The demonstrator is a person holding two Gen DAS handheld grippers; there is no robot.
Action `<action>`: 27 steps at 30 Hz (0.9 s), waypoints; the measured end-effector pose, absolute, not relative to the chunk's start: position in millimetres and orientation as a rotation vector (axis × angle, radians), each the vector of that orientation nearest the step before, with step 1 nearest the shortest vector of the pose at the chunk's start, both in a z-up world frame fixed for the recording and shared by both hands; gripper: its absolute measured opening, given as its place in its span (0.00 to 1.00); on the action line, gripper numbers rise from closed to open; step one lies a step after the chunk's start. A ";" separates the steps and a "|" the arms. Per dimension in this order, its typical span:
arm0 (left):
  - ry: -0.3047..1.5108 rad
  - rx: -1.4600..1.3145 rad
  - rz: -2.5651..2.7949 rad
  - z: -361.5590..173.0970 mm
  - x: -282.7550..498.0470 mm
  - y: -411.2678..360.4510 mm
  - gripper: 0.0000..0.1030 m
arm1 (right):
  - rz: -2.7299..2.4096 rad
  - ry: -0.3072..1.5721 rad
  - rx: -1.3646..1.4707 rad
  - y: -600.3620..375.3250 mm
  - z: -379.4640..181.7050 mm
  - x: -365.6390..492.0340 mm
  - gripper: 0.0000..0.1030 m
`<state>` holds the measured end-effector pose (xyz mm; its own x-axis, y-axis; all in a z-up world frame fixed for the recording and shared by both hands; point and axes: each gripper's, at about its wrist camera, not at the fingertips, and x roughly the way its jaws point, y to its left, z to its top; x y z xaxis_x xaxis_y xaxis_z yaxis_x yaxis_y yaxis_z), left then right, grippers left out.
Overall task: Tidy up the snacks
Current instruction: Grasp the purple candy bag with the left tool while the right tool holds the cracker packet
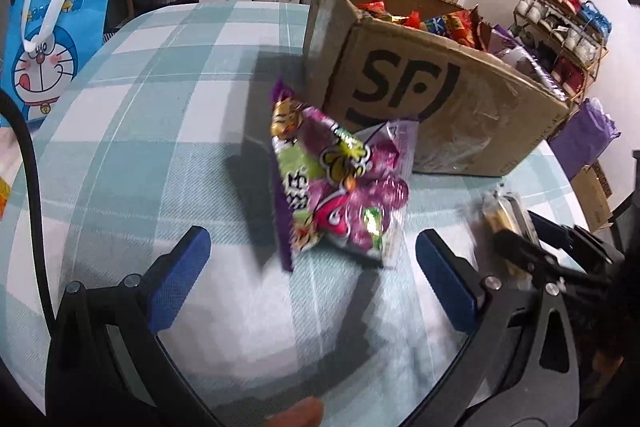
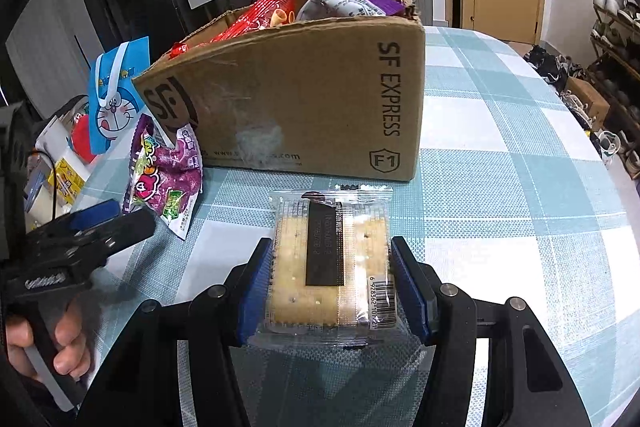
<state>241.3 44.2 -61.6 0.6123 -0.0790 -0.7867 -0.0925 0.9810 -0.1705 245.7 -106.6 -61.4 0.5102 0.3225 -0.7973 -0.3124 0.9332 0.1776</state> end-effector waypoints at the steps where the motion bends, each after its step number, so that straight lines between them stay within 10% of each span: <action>1: 0.922 -0.201 0.010 -62.5 246.0 41.6 0.99 | 0.383 0.962 0.014 -106.8 -61.4 245.7 0.57; 15: 0.983 -0.125 0.045 -70.5 276.7 19.0 0.98 | 0.397 0.962 0.046 -121.5 -62.5 244.3 0.57; 27: 0.940 -0.141 -0.018 -54.7 264.4 18.2 0.49 | 0.397 0.962 0.049 -121.3 -62.9 244.1 0.57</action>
<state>264.4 18.2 -54.7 0.5904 -0.0771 -0.8034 -0.0455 0.9907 -0.1286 244.1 -121.3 -62.9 0.5059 0.3504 -0.7882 -0.3076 0.9270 0.2146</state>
